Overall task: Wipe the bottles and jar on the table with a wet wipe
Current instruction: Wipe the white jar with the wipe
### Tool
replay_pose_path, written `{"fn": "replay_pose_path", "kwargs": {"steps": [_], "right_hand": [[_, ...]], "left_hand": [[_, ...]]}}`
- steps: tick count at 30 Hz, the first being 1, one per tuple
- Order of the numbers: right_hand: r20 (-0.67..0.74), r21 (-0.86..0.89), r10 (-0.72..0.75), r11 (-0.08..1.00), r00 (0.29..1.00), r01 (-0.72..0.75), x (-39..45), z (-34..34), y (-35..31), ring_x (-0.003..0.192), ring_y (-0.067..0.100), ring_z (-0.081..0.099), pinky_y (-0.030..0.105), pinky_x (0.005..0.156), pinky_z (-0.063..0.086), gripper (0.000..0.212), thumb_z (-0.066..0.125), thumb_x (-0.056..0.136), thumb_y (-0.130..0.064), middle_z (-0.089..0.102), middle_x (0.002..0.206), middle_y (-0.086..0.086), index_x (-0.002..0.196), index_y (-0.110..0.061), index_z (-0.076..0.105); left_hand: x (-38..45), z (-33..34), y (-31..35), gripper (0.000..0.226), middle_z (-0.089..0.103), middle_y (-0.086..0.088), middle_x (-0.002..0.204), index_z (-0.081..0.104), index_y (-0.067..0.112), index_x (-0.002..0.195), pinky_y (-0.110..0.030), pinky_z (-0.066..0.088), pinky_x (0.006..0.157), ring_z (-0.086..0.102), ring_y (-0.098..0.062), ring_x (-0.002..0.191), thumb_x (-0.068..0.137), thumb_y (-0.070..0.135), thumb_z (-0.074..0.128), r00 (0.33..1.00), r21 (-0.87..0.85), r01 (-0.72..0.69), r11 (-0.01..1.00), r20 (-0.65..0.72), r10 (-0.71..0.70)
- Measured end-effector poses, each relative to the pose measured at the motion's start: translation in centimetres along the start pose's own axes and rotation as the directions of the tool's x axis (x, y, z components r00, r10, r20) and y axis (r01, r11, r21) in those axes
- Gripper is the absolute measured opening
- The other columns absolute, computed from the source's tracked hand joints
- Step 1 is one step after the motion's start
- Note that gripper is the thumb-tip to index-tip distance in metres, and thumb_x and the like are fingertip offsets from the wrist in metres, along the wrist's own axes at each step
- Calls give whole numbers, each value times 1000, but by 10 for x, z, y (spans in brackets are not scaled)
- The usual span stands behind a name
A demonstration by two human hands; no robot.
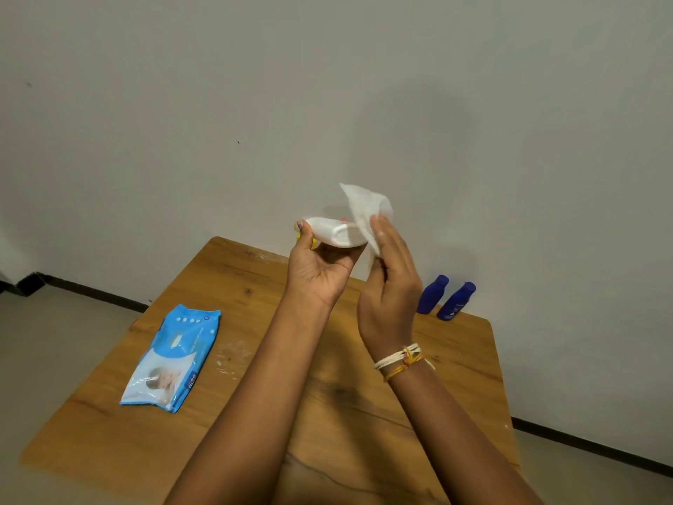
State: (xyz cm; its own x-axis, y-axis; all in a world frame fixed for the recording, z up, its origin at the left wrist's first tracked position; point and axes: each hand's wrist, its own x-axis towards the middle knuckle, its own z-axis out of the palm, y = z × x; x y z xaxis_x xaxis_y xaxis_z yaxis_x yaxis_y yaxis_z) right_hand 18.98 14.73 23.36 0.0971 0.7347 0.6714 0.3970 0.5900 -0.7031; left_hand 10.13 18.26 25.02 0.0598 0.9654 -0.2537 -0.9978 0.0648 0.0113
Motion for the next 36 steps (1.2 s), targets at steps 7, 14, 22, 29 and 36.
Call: {"fn": "replay_pose_path", "kwargs": {"steps": [7, 14, 22, 29, 36], "right_hand": [[263, -78, -117, 987, 958, 142, -25, 7, -7, 143, 16, 26, 26, 116, 26, 49, 45, 90, 5, 38, 148, 7, 138, -6, 45], [-103, 309, 194, 939, 976, -154, 15, -18, -17, 114, 9, 58, 24, 96, 50, 34, 42, 94, 7, 65, 119, 3, 119, -3, 63], [255, 116, 70, 988, 964, -103, 82, -25, -21, 110, 13, 59, 22, 91, 50, 34, 39, 96, 0, 65, 121, 6, 120, -4, 63], [531, -54, -86, 989, 843, 135, 70, -30, -3, 121, 9, 53, 17, 98, 46, 36, 45, 98, -16, 57, 134, 1, 133, -14, 55], [119, -160, -94, 981, 988, 113, 43, -29, 14, 82, 5, 62, 6, 70, 50, 25, 66, 86, -7, 73, 101, 8, 110, -7, 70]], "left_hand": [[-4, -15, -1, 58, 63, -13, 123, 68, -8, 102, -21, 57, 80, 63, -16, 111, 89, 47, 56, 1000, 188, 22, 982, -16, -20], [2, -18, 10, 33, 61, -8, 111, 59, 14, 113, -48, 52, 86, 62, -26, 111, 82, 18, 70, 952, 560, -306, 770, 172, 253], [-3, -25, 5, 62, 67, 1, 119, 59, 27, 126, -42, 54, 91, 64, -18, 110, 71, 11, 82, 881, 841, -462, 283, 397, 259], [-10, -22, 2, 66, 73, 12, 88, 68, 33, 114, -20, 57, 63, 69, -5, 79, 51, 46, 83, 764, 869, -494, -28, 450, 462], [-5, -27, -6, 72, 61, 19, 93, 64, 29, 120, -19, 57, 65, 64, -4, 87, 53, 32, 91, 683, 874, -450, -182, 468, 561]]}}
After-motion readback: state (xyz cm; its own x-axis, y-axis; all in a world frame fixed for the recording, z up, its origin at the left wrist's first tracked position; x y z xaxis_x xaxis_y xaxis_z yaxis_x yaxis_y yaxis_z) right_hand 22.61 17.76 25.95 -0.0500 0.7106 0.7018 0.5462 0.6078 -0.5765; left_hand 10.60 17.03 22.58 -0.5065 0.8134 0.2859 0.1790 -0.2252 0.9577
